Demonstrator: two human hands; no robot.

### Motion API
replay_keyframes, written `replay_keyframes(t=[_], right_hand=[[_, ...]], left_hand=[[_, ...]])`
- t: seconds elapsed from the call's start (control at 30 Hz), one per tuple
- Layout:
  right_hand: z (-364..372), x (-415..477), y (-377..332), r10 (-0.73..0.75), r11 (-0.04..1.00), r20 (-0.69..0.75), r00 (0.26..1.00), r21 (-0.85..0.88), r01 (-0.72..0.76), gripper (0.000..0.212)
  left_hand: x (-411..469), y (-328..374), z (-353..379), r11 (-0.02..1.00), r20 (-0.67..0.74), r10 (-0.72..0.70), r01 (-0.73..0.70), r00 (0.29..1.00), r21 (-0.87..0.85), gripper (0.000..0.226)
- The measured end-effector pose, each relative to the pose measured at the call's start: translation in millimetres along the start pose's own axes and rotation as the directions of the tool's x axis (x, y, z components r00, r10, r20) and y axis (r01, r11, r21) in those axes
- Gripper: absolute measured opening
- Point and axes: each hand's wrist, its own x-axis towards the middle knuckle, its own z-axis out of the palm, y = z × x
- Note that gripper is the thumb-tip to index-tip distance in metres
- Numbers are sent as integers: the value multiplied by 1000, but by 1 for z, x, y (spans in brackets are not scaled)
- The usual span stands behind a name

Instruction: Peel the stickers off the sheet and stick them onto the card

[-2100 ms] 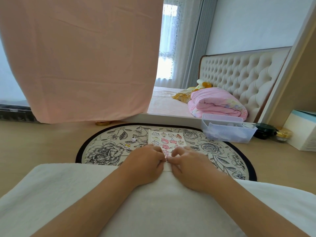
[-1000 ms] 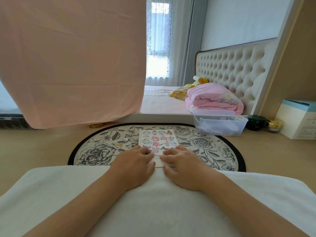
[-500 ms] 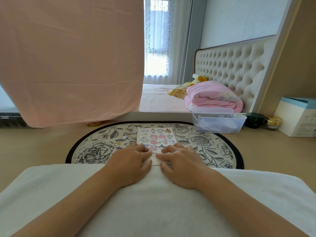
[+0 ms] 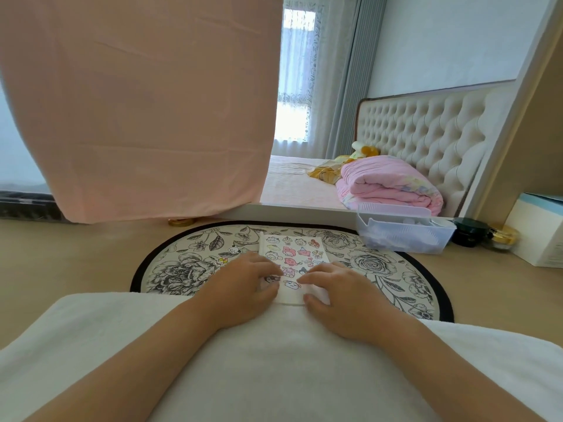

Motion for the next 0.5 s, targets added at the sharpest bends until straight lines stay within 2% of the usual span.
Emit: replay_keyframes(t=[0.07, 0.23, 0.33, 0.43, 0.5], right_hand=[[-3, 9, -5, -2, 1000, -32, 999, 7, 2, 37], [-3, 52, -25, -10, 999, -40, 999, 39, 11, 33], [0, 85, -40, -10, 999, -19, 1000, 34, 10, 34], [4, 115, -57, -17, 1000, 0, 1000, 10, 17, 33], [11, 134, -66, -30, 997, 40, 999, -65, 33, 33]], left_hand=[[4, -10, -8, 999, -65, -48, 47, 997, -11, 29], [8, -56, -27, 970, -179, -187, 211, 966, 122, 26], [5, -82, -30, 933, -124, -293, 312, 948, 180, 28], [3, -91, -32, 917, -50, -335, 337, 941, 215, 28], [4, -92, -30, 921, -27, -339, 338, 940, 193, 26]])
